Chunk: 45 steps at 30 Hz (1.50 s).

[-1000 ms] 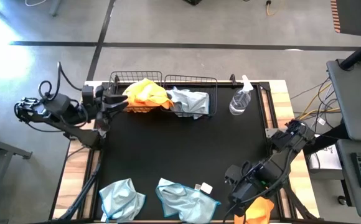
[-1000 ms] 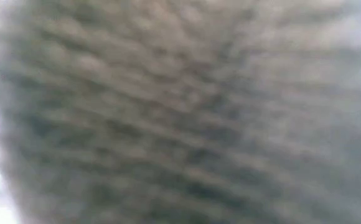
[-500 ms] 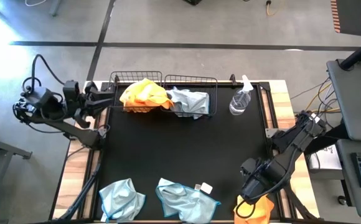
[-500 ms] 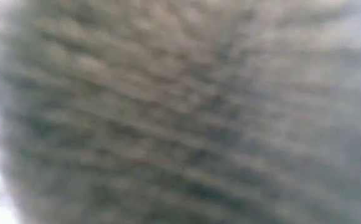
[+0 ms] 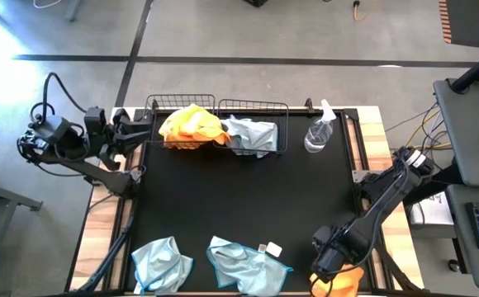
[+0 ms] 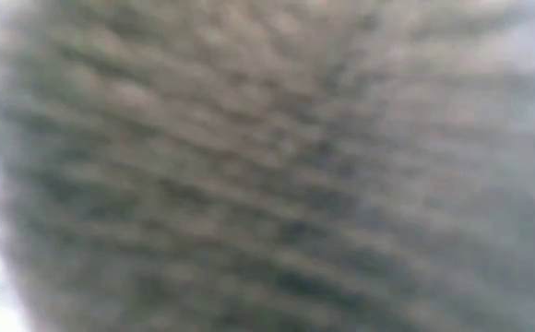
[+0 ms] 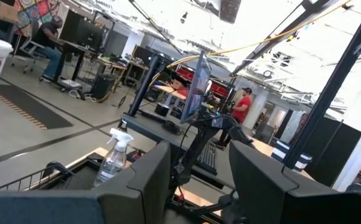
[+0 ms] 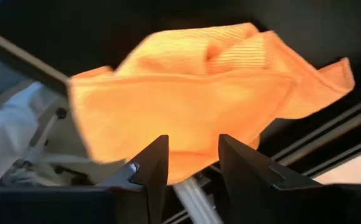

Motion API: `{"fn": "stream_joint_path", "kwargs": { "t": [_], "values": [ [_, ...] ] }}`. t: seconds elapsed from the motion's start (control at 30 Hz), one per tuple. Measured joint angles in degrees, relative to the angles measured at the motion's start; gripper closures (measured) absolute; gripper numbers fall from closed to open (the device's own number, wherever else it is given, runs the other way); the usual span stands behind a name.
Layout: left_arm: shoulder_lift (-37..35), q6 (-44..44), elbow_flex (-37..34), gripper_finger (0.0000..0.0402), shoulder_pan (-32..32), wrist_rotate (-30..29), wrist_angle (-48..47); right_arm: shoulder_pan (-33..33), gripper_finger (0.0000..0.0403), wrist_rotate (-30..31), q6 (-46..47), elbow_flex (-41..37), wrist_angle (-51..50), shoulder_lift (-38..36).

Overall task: Sort microfiber towel by color & place in baskets
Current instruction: Put the yellow microfiber cloth into the left black wire basket

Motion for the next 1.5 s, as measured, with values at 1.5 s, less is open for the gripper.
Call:
{"fn": "stream_joint_path", "kwargs": {
  "t": [1.5],
  "values": [
    [3.76,-1.54,0.0,0.0251,0.01,-0.02,0.39,0.71,0.0268,-4.39,-0.09,-25.01,26.4,0.27]
  ]
}}
